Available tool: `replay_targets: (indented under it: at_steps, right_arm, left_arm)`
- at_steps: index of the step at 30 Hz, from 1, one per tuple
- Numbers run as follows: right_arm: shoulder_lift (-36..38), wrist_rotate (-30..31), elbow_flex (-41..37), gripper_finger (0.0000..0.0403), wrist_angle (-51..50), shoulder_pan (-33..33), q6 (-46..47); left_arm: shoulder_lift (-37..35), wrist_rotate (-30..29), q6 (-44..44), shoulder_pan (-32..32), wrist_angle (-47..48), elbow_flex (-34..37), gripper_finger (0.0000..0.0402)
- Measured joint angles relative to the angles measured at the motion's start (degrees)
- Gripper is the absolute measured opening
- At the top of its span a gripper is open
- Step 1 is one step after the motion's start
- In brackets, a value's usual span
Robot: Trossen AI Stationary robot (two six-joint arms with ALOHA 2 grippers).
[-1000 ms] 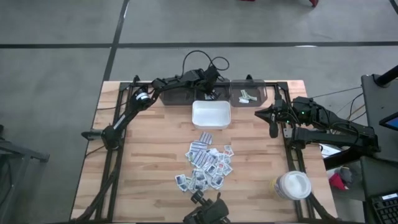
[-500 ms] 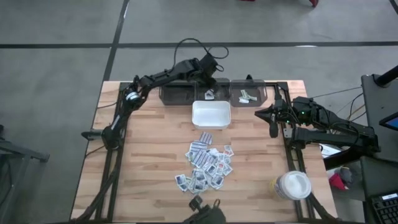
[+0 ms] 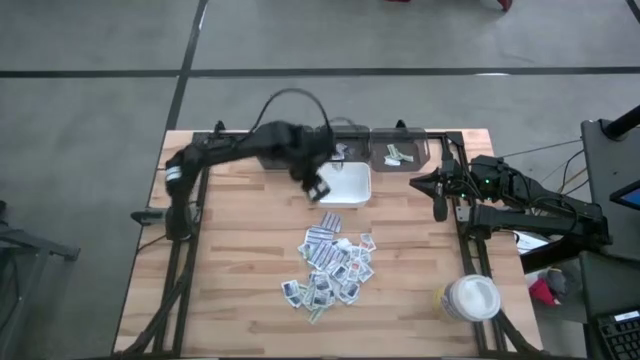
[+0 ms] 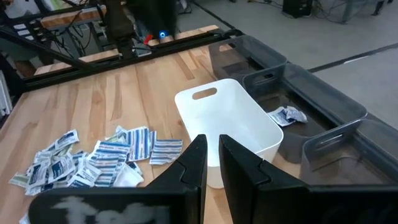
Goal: Pick & Place First Aid Supplies
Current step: Put the blue alcohol pad into the middle gray bin
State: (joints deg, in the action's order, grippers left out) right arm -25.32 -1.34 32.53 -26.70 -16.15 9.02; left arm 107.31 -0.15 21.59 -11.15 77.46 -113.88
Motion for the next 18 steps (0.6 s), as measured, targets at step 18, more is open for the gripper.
replay_targets:
  at_steps: [18]
  right_arm:
    - [0.02,-0.02,-0.07,0.0038,-0.02,-0.01,0.0]
  left_arm:
    - [-6.69,-0.91,16.32,31.46,-24.64,35.97,0.0128]
